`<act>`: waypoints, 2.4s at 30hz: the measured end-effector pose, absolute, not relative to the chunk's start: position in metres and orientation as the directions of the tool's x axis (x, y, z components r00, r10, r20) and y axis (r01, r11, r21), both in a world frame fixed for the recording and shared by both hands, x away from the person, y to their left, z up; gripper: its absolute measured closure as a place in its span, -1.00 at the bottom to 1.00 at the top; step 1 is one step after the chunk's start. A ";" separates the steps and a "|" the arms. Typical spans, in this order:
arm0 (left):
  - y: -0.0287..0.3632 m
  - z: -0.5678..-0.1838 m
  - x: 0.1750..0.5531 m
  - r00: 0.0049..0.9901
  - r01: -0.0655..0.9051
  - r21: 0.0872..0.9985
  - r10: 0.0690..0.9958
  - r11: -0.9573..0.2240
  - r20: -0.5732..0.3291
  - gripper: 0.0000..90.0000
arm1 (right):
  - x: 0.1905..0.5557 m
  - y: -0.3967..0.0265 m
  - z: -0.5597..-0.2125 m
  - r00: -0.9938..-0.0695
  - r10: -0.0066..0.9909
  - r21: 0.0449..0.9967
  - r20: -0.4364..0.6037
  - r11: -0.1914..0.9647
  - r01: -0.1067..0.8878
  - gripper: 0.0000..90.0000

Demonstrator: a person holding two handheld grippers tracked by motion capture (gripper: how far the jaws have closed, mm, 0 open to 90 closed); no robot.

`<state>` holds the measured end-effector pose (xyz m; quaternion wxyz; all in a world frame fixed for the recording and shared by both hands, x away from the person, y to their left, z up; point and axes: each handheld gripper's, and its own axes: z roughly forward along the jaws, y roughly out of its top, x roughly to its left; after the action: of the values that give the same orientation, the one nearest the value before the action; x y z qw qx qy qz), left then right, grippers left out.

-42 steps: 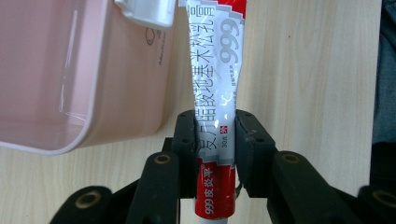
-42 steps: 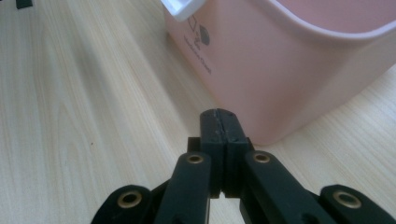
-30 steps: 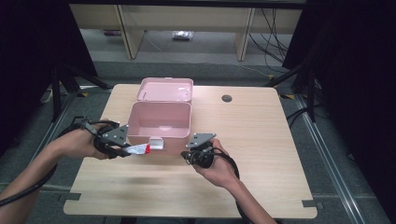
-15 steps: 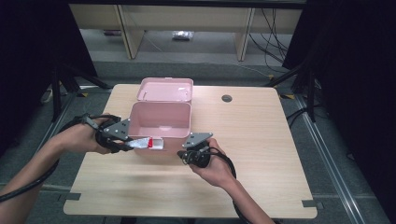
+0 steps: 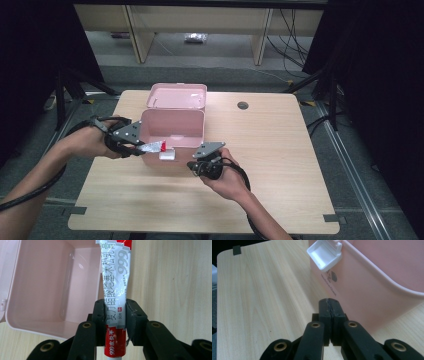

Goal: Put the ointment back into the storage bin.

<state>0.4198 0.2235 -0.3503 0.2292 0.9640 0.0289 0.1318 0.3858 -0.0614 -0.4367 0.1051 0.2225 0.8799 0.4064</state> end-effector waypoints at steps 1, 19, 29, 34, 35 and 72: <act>0.223 -0.350 0.420 0.963 -0.003 0.452 0.119 -0.892 0.242 0.59 | 0.386 -0.062 -0.437 -0.879 0.477 0.761 -0.007 0.573 0.305 1.00; 0.216 -0.345 0.437 0.960 -0.019 0.451 0.110 -0.892 0.258 0.59 | 0.386 -0.053 -0.433 -0.883 0.470 0.771 -0.007 0.565 0.294 1.00; 0.213 -0.346 0.444 0.959 -0.025 0.450 0.106 -0.893 0.262 0.59 | 0.388 -0.045 -0.432 -0.888 0.461 0.788 -0.011 0.551 0.276 1.00; 0.211 -0.347 0.446 0.957 -0.038 0.439 0.093 -0.897 0.273 0.59 | 0.387 -0.044 -0.431 -0.887 0.461 0.779 0.000 0.556 0.289 1.00; 0.210 -0.347 0.447 0.958 -0.038 0.439 0.093 -0.898 0.271 0.59 | 0.386 -0.044 -0.431 -0.888 0.460 0.780 0.001 0.555 0.289 1.00; 0.189 -0.358 0.474 0.966 -0.058 0.417 0.054 -0.907 0.251 0.59 | 0.385 -0.061 -0.431 -0.877 0.480 0.778 -0.019 0.558 0.289 1.00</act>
<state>0.4742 0.1889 -0.3575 0.2157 0.9678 -0.0011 0.1295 0.3852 -0.0613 -0.4307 0.1150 0.2196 0.8750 0.4158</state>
